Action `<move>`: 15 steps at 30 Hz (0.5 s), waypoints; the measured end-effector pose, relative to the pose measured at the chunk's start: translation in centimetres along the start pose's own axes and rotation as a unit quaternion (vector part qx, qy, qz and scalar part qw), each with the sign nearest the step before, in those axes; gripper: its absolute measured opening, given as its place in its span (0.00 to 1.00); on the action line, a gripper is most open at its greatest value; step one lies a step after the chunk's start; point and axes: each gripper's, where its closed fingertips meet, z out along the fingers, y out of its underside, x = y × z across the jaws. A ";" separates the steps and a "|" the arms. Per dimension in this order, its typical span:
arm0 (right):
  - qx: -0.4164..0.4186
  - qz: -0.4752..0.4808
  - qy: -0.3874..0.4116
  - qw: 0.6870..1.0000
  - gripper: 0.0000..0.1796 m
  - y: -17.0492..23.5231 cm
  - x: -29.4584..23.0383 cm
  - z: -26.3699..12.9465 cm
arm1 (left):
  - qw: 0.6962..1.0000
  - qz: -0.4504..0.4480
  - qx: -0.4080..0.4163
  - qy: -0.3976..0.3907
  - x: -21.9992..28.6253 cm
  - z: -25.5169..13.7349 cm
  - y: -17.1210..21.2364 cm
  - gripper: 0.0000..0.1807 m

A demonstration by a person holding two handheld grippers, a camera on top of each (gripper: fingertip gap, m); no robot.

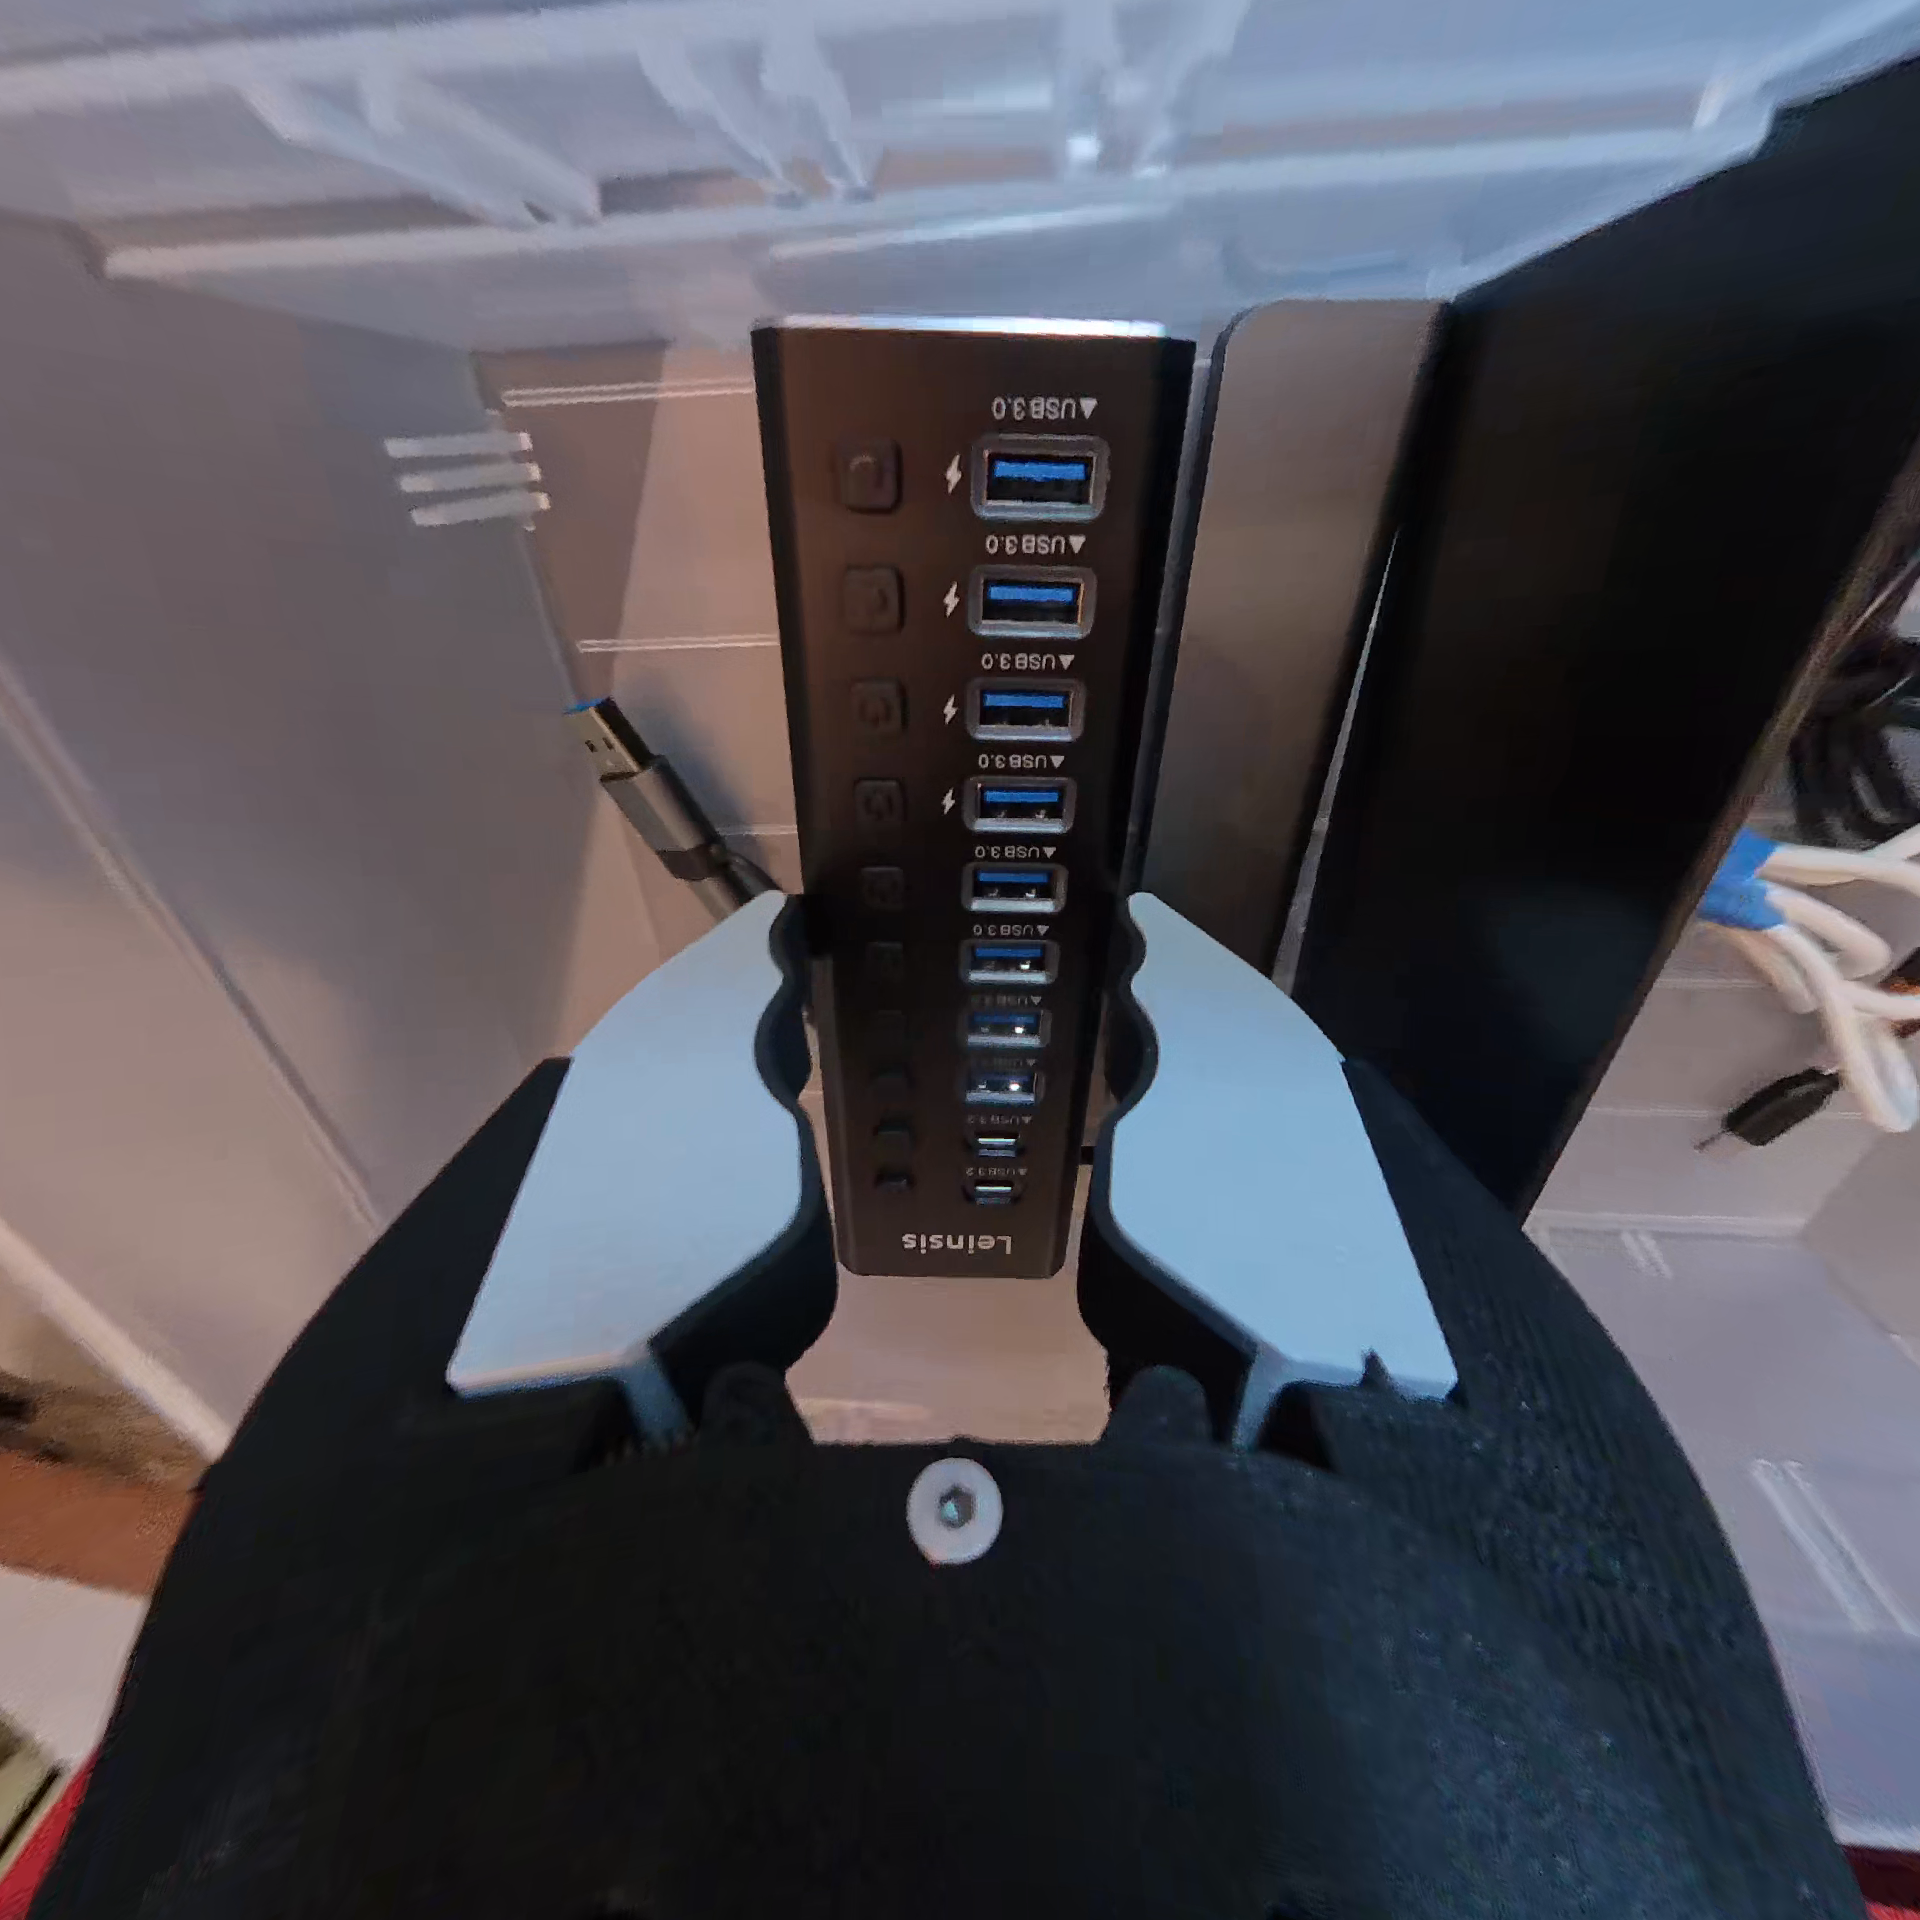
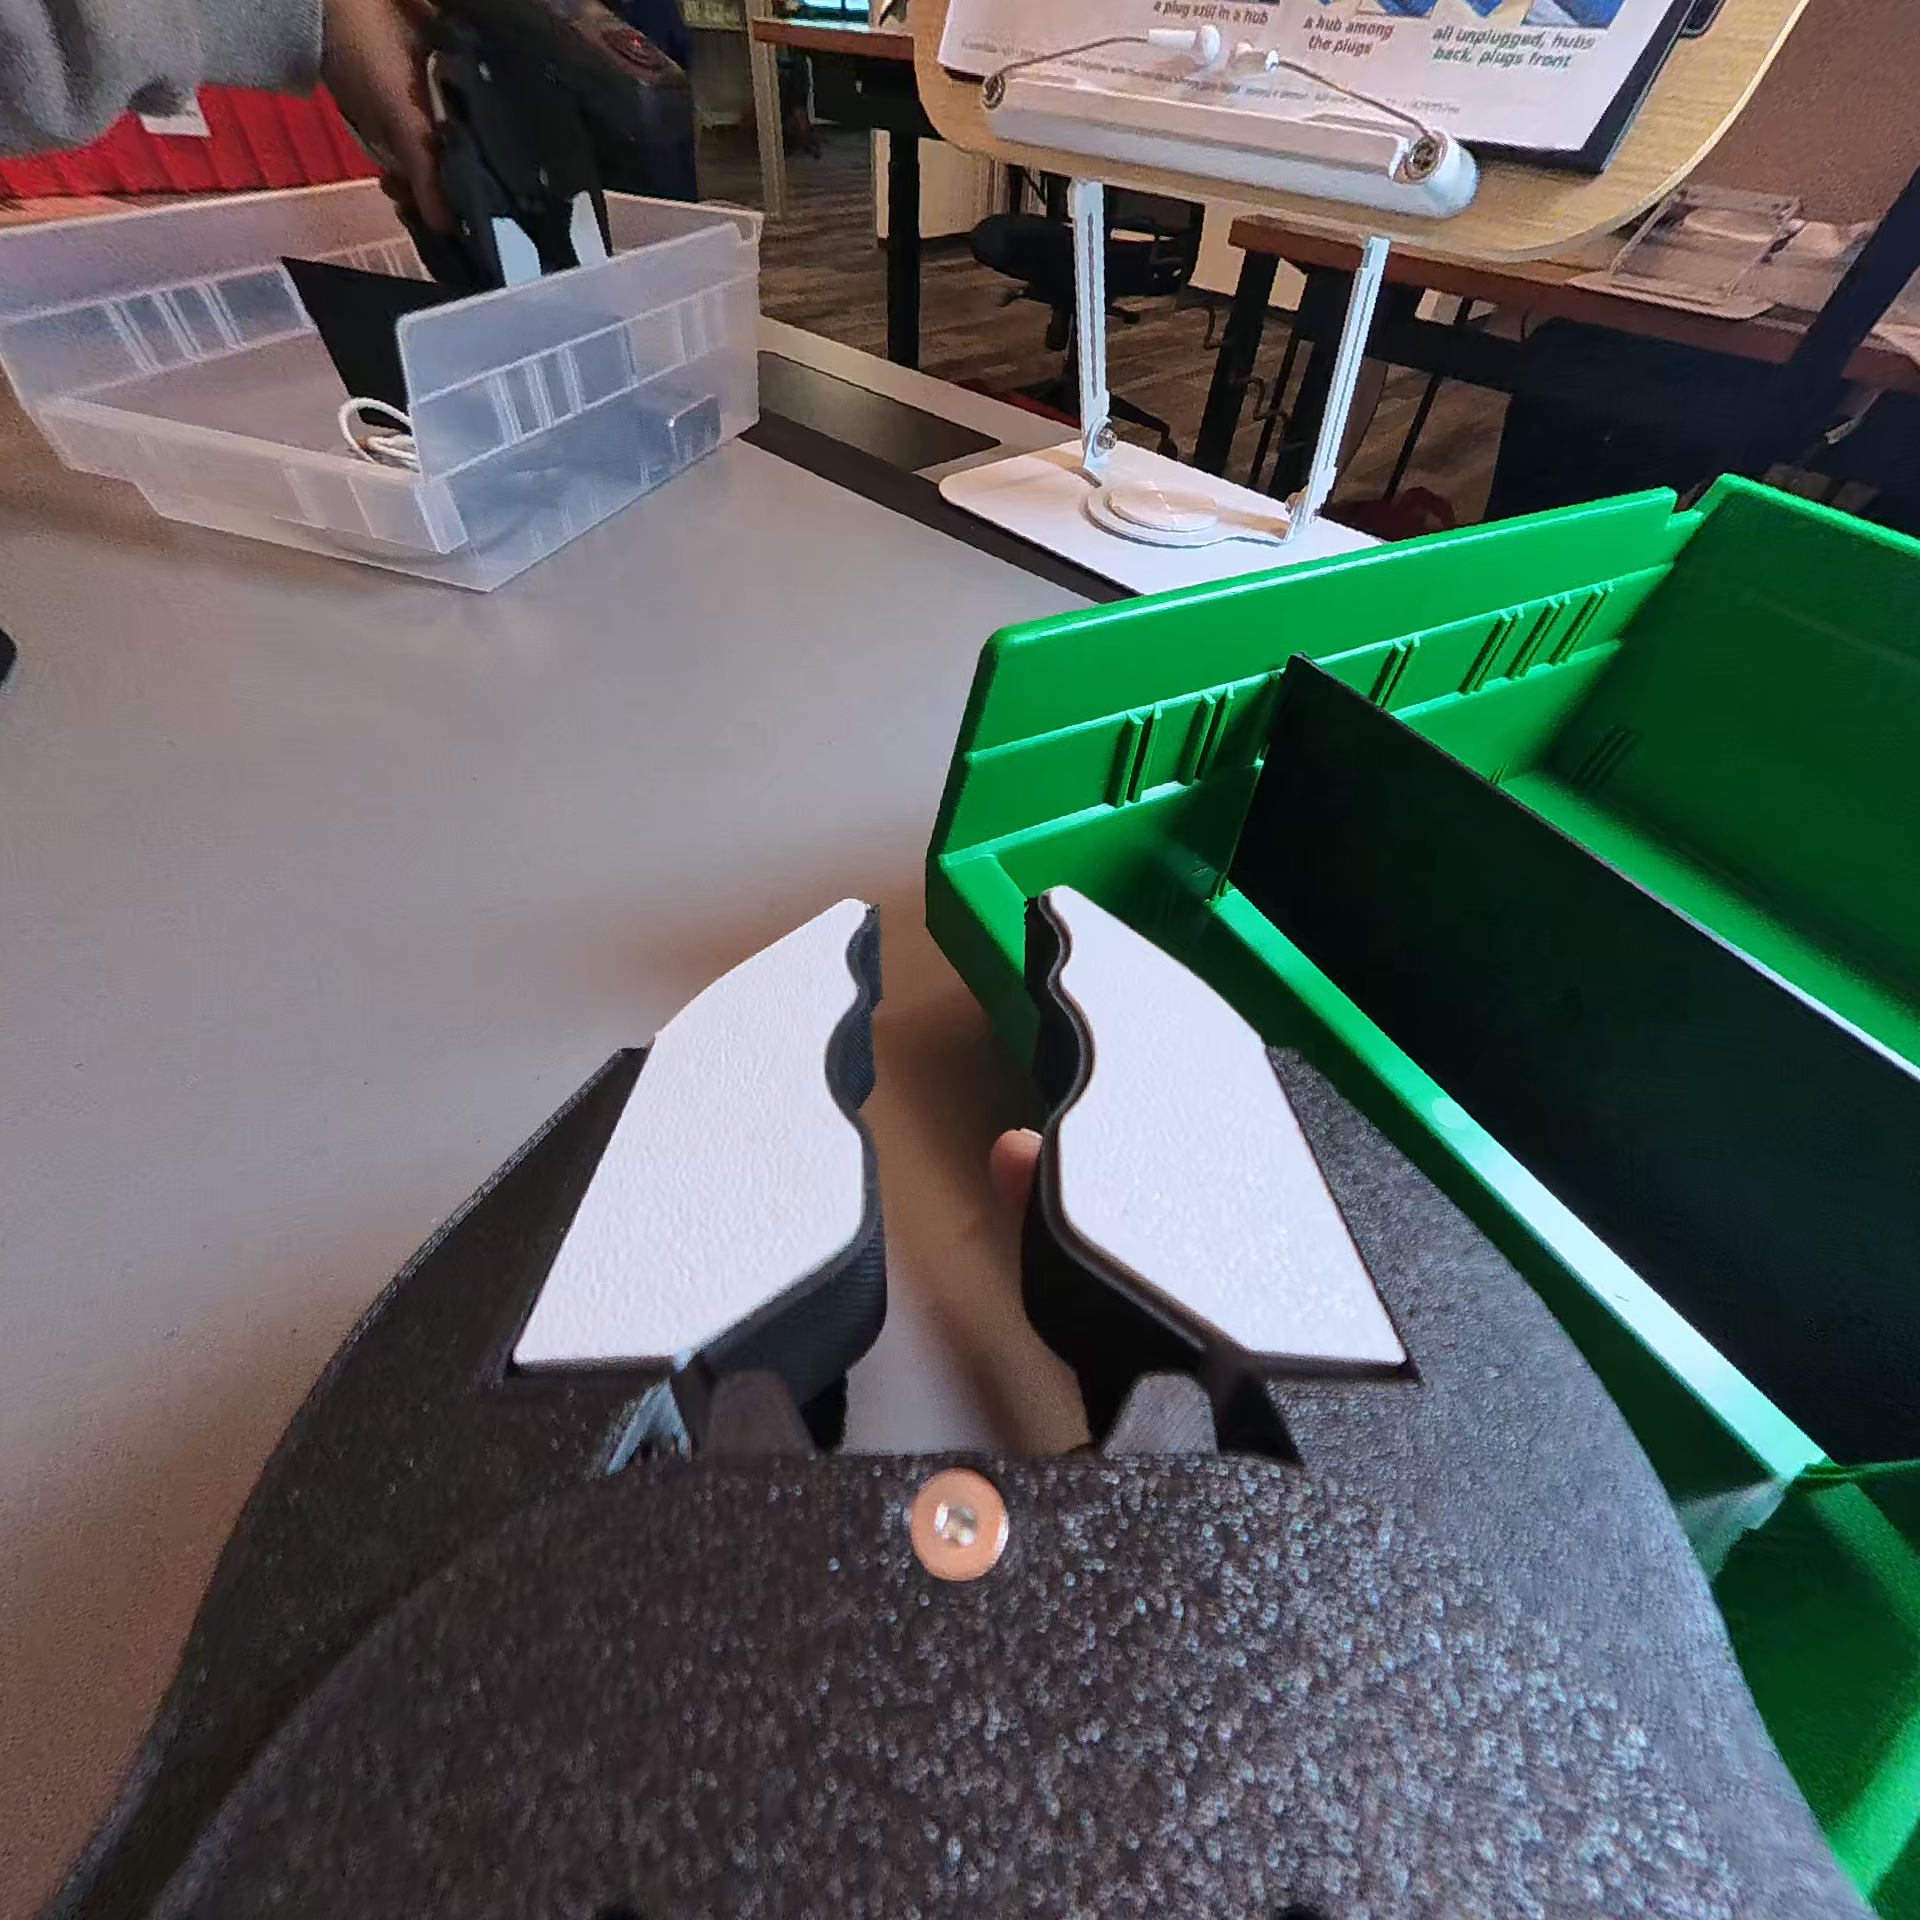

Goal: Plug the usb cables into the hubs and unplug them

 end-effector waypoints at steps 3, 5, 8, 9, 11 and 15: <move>0.003 -0.005 0.006 1.000 0.15 -0.2 0.1 -0.2 | 0.999 0.019 0.003 -0.042 -0.5 -1.0 0.4 0.31; 0.005 -0.011 0.010 1.000 0.15 -0.3 0.2 -0.4 | 0.997 0.026 0.015 -0.076 -0.9 -2.7 0.6 0.31; 0.007 -0.019 0.012 1.000 0.15 -0.5 0.2 -0.5 | 0.989 0.040 0.032 -0.141 -1.2 -6.8 0.8 0.31; 0.008 -0.021 0.011 1.000 0.15 -0.6 0.2 -0.5 | 0.984 0.044 0.041 -0.167 -1.1 -8.5 0.7 0.31; 0.008 -0.024 0.008 1.000 0.14 -0.6 0.0 -0.5 | 0.971 0.043 0.068 -0.225 -0.4 -12.2 0.1 0.31; 0.009 -0.037 -0.007 0.999 0.15 -0.6 -0.9 -0.3 | 0.929 0.049 0.196 -0.310 4.8 -18.7 -4.1 0.31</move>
